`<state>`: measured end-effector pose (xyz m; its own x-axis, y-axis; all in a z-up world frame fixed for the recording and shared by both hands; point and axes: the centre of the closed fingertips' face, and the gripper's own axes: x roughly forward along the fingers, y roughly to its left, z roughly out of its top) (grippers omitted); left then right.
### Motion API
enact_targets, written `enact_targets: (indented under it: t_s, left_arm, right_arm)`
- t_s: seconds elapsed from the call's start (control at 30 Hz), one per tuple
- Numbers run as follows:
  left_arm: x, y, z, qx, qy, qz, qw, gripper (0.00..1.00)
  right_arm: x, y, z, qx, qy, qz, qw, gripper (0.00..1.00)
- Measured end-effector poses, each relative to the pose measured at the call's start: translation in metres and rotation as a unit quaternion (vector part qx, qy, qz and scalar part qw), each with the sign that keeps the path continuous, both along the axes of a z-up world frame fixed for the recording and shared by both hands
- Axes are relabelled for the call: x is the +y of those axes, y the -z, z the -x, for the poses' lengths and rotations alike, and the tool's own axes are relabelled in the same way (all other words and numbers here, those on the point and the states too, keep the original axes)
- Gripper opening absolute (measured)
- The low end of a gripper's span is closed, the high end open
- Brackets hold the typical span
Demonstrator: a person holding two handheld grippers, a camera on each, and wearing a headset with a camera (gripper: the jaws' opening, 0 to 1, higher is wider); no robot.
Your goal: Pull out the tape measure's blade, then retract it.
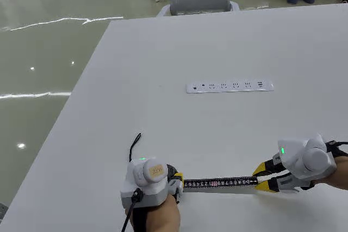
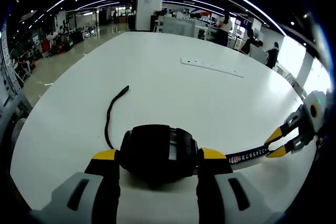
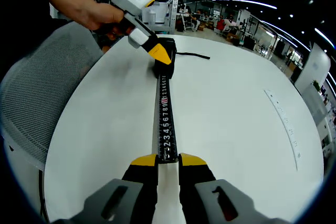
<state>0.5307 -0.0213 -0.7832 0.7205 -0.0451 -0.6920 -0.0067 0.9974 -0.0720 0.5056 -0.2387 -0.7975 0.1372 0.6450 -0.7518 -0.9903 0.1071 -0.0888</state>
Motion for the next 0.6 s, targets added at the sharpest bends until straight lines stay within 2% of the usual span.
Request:
enact_targets:
  t_s: [0.6]
  left_arm:
    - [-0.0006, -0.0007, 0.0004, -0.002, 0.0, 0.001, 1.0, 0.55]
  right_arm:
    - [0.0034, 0.001, -0.0002, 0.001, 0.0, 0.0, 1.0, 0.14]
